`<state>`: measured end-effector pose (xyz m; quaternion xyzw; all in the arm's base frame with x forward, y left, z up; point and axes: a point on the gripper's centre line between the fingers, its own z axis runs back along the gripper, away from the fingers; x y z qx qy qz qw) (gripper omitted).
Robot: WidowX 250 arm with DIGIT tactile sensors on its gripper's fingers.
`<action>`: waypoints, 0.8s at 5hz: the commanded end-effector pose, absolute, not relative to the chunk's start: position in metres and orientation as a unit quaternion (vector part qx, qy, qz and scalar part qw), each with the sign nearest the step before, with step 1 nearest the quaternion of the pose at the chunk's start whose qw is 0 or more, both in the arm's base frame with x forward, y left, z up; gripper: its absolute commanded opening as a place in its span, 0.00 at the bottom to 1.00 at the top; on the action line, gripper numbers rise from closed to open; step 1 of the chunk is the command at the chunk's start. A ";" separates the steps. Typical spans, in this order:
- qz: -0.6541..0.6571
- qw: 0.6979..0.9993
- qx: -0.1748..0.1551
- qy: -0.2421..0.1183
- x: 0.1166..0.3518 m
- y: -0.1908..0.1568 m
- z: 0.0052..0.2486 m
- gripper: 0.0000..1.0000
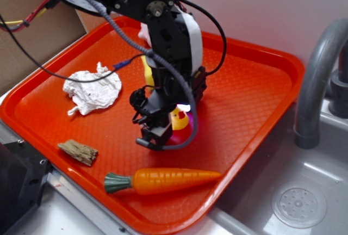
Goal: Grab the yellow duck.
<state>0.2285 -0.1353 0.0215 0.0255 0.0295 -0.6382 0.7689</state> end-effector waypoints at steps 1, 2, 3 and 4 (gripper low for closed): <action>-0.540 0.840 0.041 -0.011 0.224 -0.131 0.038 0.00; -0.429 0.899 0.083 -0.022 0.242 -0.096 0.083 0.00; -0.314 0.947 0.067 -0.003 0.245 -0.070 0.113 0.00; -0.194 0.978 0.074 0.013 0.230 -0.044 0.149 0.00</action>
